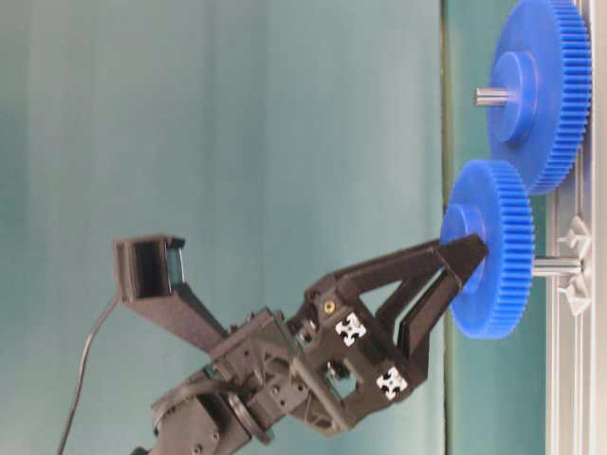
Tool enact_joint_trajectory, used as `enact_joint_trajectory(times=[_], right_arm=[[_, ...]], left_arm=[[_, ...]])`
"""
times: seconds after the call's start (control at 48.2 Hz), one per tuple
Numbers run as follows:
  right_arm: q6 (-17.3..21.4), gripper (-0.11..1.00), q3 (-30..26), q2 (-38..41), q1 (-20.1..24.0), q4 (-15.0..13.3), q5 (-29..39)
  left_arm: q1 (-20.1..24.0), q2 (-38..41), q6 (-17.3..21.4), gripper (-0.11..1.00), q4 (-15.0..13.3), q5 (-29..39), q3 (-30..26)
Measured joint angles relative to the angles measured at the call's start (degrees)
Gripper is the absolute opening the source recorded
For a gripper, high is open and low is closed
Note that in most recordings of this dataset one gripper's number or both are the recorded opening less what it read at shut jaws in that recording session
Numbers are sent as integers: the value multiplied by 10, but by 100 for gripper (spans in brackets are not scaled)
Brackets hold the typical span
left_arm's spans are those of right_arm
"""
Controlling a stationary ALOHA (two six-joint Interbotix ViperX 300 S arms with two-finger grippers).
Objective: Find the location of the shaft and insert the small gear.
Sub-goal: 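Align the gear's bore with the shaft tip, meshing with the large gear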
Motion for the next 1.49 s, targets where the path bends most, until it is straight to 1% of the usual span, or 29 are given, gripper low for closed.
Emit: enact_joint_trajectory(times=[0.435, 0.85, 1.493], right_arm=[[1, 6, 0, 0, 0, 1, 0], [0, 5, 2, 0, 0, 1, 0], [1, 5, 4, 1, 1, 1, 0]], left_arm=[[1, -8, 3, 64, 0, 10, 2], [1, 13, 2, 64, 0, 7, -30], [1, 13, 1, 64, -1, 16, -32]])
